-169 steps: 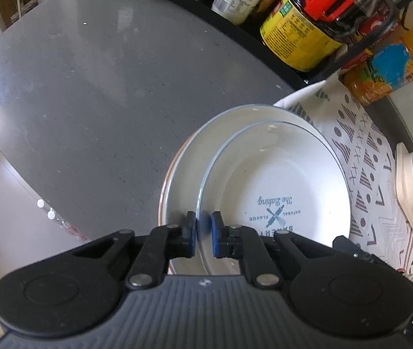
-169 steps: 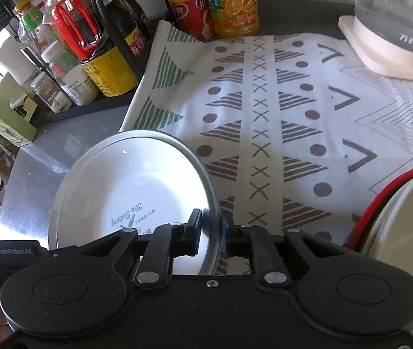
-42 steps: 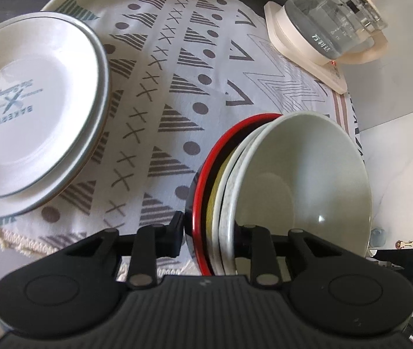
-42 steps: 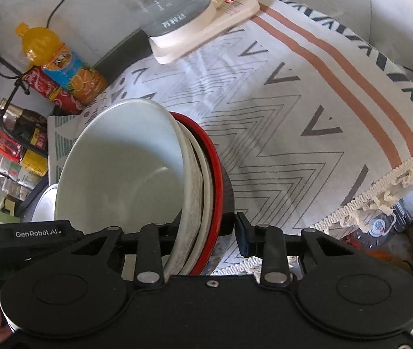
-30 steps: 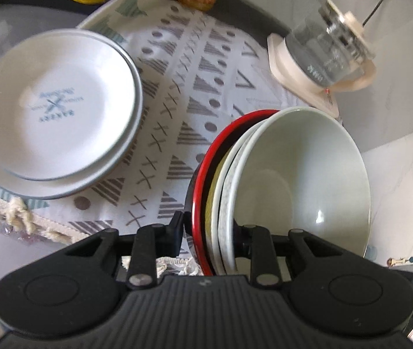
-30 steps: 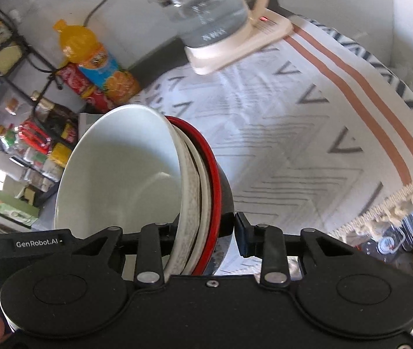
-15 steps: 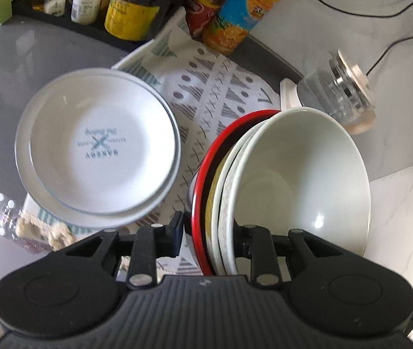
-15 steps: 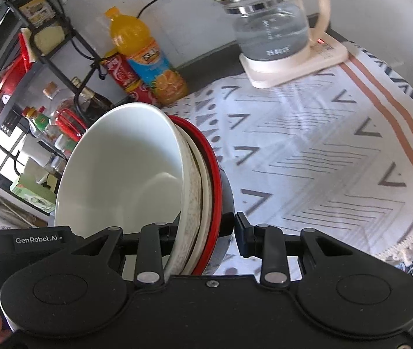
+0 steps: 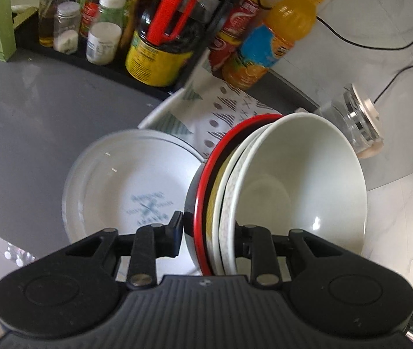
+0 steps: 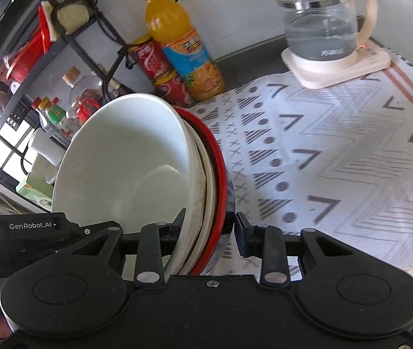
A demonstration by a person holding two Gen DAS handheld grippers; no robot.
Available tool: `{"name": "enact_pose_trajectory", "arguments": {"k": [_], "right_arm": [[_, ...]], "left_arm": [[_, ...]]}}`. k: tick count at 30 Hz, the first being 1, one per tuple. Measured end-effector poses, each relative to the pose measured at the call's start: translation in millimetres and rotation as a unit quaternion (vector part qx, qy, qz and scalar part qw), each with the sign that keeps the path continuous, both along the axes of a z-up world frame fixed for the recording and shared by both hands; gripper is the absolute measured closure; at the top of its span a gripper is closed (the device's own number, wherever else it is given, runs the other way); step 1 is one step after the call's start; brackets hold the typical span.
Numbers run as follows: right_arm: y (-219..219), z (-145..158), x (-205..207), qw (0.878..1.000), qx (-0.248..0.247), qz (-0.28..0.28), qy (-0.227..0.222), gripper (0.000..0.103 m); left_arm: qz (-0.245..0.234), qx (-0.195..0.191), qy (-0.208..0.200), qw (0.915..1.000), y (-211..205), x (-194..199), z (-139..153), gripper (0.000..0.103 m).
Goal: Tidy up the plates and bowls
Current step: 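Lift the red bowl stack with both grippers and carry it over the plates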
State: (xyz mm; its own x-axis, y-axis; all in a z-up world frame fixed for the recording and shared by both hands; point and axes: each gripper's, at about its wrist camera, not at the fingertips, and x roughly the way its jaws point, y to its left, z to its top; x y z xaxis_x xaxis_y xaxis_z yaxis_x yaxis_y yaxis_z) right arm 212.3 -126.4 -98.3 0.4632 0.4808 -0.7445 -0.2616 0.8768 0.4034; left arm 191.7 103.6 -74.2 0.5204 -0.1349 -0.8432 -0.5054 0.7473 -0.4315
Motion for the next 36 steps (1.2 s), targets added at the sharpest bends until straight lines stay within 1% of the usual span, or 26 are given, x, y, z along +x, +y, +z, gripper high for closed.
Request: {"name": "enact_pose_trajectory", "arguments": {"k": [7,14,28,36], "right_arm": [[39,-13,-3,1.000,-0.007,-0.005,0.019,0.071],[62,-25,-6,0.999,-0.017,-0.021,0.038,0.071],[83,-49,-10,0.995,-0.028,-0.071,0.069,0.071],[86,-55,-18,0.992,-0.035,-0.094,0.073,0.071]], "left_arm": [[-0.005,-0.005,0.022,0.9997,42,-1,-14,0.076],[-0.022,-0.013,0.038,0.9989,68,5,-29,0.076],[-0.075,-0.019,0.064,0.9949,92,25,-53,0.076],[-0.093,-0.033,0.073,0.9924,96,23,-65,0.075]]}}
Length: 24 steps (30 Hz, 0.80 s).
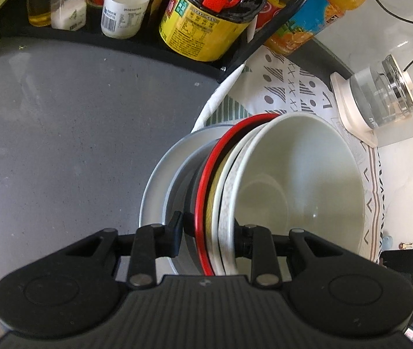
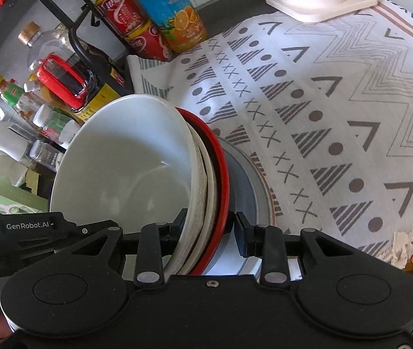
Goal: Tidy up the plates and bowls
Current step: 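Lift the red bowl stack with both grippers and carry it over the plates, then lower the bowl stack onto the 'Bakery' plate and open both grippers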
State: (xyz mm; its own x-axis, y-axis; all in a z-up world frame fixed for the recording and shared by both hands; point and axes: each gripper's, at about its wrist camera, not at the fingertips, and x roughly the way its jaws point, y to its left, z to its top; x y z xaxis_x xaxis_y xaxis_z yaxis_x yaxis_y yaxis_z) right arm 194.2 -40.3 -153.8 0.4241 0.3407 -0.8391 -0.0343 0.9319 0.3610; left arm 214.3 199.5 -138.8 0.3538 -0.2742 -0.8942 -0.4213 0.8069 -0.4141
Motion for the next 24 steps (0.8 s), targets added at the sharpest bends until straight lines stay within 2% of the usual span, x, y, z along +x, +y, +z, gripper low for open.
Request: {"name": "enact_pose_trajectory", "arguments": {"k": [6,12,17,24], "right_arm": [[-2,-2,-2,1.000,0.003,-0.011,-0.009,0.071],[-10,-6,-6,0.999,0.038,-0.032,-0.005,0.065],[-12,-9,-9,0.998,0.047,-0.041,-0.009,0.062],[-14,-5,-14,0.998,0.044,-0.051,-0.017,0.053]], "left_arm": [[-0.018,-0.015,-0.020,0.9995,2,-1,-2,0.072],[-0.021,-0.030,-0.029,0.9989,6,-6,-5,0.070],[-0.034,-0.028,-0.036,0.9984,7,-6,-6,0.069],[-0.036,-0.015,-0.034,0.9986,11,-8,-2,0.054]]}}
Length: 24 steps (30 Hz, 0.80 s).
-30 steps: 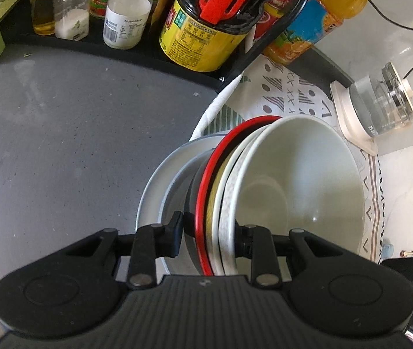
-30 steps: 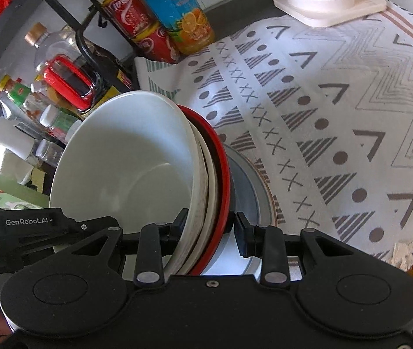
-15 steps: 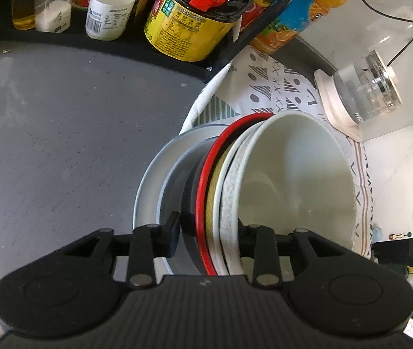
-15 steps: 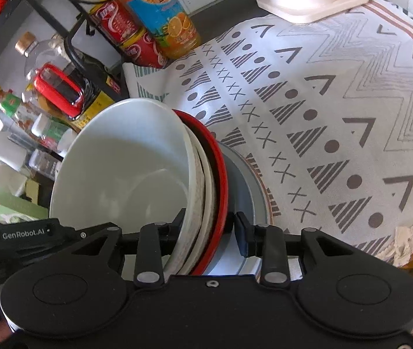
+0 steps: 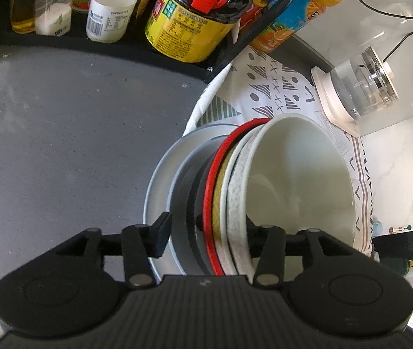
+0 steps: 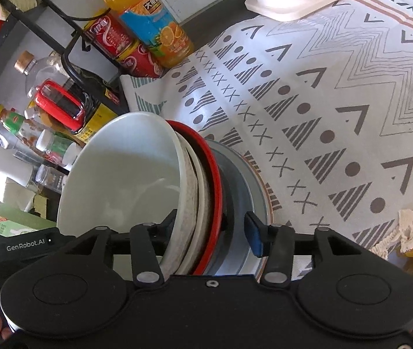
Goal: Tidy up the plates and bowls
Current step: 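Lower the bowl stack onto the 'Bakery' plate and open both grippers, then withdraw both grippers back from the stacked dishes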
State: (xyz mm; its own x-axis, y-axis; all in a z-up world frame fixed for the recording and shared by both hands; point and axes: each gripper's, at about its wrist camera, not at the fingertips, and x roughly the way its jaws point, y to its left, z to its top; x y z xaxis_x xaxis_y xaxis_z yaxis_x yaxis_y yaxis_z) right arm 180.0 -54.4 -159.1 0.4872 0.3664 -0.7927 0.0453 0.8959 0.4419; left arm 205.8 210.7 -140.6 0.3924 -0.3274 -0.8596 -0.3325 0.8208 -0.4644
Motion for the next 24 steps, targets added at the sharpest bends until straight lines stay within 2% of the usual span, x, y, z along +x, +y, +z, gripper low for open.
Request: {"name": "enact_pose_trajectory", "arguments": {"k": [7,9,10,11,16,20,24], "right_arm": [[-7,8,-2,1.000,-0.008,-0.022,-0.007,0.038],[-8,13,-3,0.999,-0.011,-0.028,-0.012,0.033],[-8,17,-5,0.999,-0.014,-0.029,-0.017,0.026],[-8,21,-6,0.999,-0.019,-0.030,-0.020,0.021],[-14,40,-9,0.998,-0.035,-0.027,-0.040,0.010],[-20,59,-14,0.995,-0.071,-0.022,-0.062,0.004],[-34,77,-23,0.993,-0.084,-0.022,-0.084,0.000]], "left_arm": [[0.003,0.022,-0.016,0.9996,6,2,16,0.034],[0.002,0.020,-0.019,0.9996,8,4,21,0.029],[0.003,0.017,-0.021,0.9996,9,4,23,0.027],[0.006,0.013,-0.023,0.9996,11,5,26,0.027],[0.019,0.025,-0.042,0.9986,7,5,45,0.021],[0.013,0.045,-0.056,0.9974,-6,3,64,0.020],[0.015,0.065,-0.077,0.9948,-20,-5,84,0.020]]}}
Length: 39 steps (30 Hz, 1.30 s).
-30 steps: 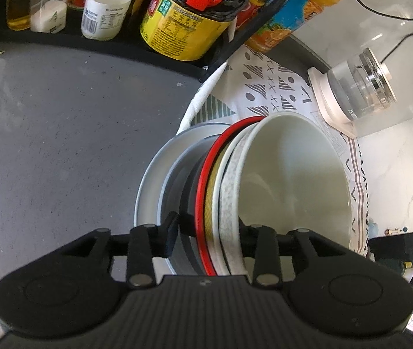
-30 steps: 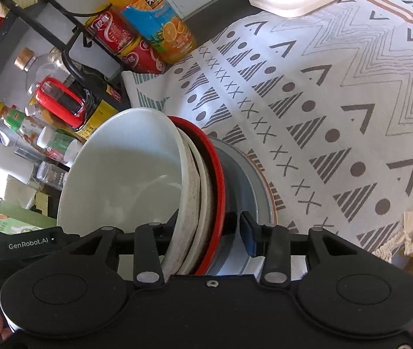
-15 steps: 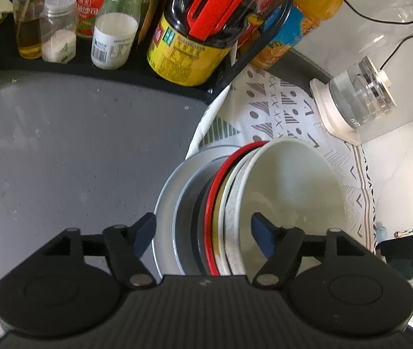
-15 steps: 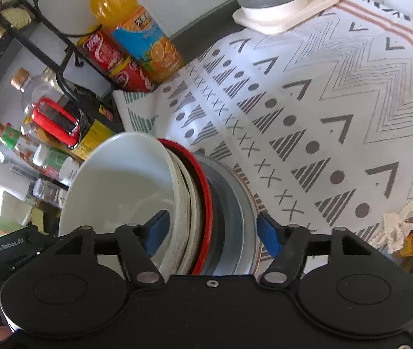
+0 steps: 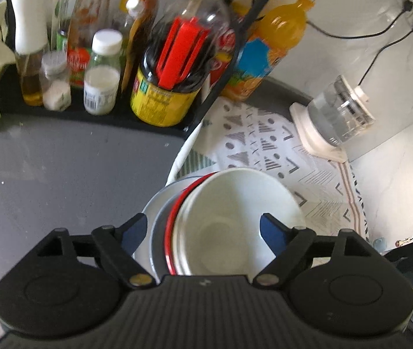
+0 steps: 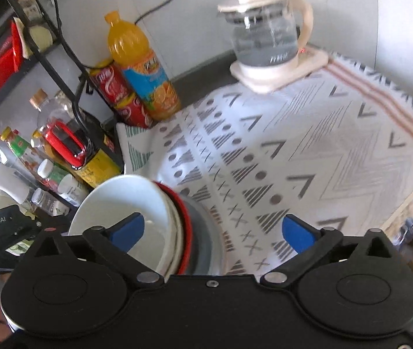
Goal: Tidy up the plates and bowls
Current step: 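Withdraw both grippers back from the stacked dishes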
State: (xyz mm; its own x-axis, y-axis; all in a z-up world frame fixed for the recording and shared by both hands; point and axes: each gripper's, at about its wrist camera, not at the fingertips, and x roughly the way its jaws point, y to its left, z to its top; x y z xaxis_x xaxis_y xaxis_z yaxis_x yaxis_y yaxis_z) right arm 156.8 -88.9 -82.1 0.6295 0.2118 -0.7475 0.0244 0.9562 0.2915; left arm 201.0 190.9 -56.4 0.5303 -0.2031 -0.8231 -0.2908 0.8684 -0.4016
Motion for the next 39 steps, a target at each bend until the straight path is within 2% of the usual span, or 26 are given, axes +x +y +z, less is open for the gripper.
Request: {"name": "enact_pose_trajectory", "arguments": {"k": [12,22,39], "right_arm": [[-41,42,-55,0.998,-0.021,-0.033,-0.047,0.000],[-59,45,-118,0.993,-0.060,-0.058,-0.082,0.000],[-70,46,-224,0.985,-0.102,-0.049,-0.128,0.000]], "left_arm": [[-0.037,0.068,-0.051,0.9957,-48,-56,43,0.009],[-0.056,0.108,-0.080,0.9893,-75,-121,58,0.000],[-0.066,0.125,-0.115,0.9832,-94,-225,66,0.000]]}}
